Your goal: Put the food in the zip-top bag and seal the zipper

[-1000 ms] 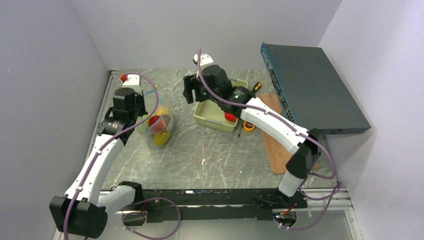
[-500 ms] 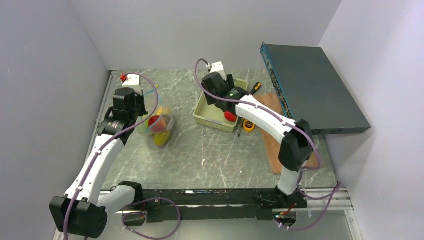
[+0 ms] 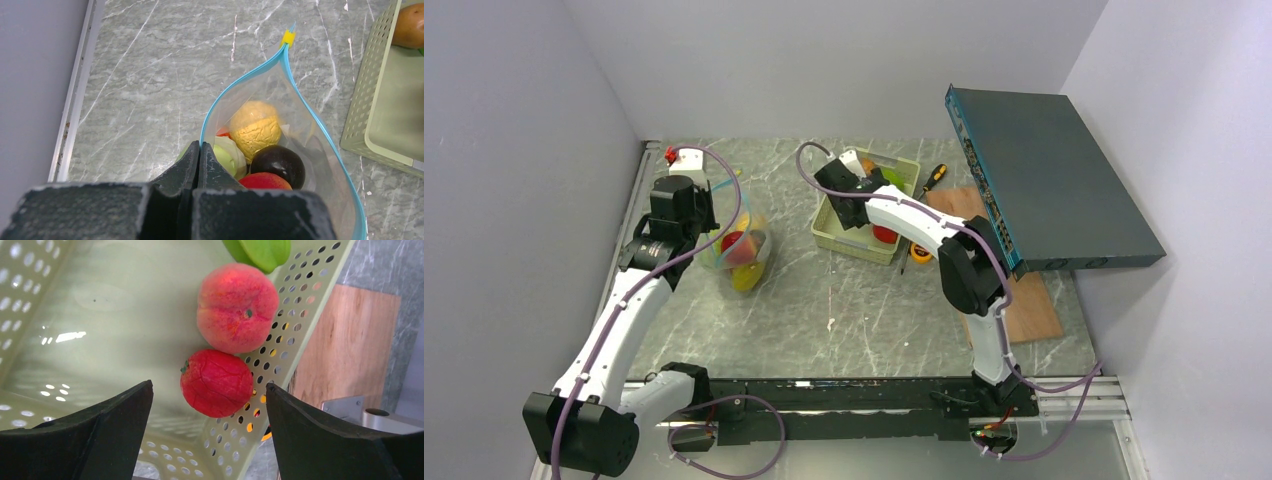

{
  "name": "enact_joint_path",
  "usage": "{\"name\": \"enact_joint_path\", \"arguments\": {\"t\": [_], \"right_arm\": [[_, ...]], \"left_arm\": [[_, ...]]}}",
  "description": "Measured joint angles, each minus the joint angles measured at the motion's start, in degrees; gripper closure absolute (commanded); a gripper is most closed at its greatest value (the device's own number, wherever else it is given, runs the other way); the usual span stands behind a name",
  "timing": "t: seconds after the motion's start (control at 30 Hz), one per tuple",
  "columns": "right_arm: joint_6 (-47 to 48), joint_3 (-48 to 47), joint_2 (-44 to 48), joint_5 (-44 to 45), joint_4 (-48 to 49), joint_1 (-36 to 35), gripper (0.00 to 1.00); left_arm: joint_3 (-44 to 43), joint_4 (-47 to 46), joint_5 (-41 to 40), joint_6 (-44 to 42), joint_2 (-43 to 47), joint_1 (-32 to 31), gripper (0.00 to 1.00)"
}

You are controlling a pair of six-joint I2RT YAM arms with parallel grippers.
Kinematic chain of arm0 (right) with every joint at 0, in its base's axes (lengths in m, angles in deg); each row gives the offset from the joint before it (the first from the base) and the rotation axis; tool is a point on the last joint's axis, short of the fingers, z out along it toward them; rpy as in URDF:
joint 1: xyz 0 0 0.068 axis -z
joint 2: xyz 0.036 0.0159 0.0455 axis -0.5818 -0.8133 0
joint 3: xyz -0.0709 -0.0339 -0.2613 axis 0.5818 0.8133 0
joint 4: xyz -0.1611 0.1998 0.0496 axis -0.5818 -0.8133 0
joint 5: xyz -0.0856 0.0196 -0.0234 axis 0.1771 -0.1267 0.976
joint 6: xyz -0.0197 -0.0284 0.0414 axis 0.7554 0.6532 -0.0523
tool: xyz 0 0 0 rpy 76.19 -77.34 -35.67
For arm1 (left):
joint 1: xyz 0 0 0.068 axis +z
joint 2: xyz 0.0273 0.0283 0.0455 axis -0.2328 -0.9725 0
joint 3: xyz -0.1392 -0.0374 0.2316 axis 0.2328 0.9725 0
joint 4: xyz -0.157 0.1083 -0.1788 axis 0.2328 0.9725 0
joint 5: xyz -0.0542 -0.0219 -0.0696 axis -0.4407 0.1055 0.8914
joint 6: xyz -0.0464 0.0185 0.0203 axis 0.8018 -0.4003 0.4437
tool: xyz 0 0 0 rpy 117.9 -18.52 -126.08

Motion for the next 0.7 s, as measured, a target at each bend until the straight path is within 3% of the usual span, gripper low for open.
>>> {"name": "enact_joint_path", "arguments": {"t": [0.7], "right_arm": [[-2.43, 0.02, -6.75, -0.13, -3.39, 2.47, 0.16]], "left_arm": [[0.0, 0.0, -0.15, -0.02, 0.0, 0.0, 1.0]]}}
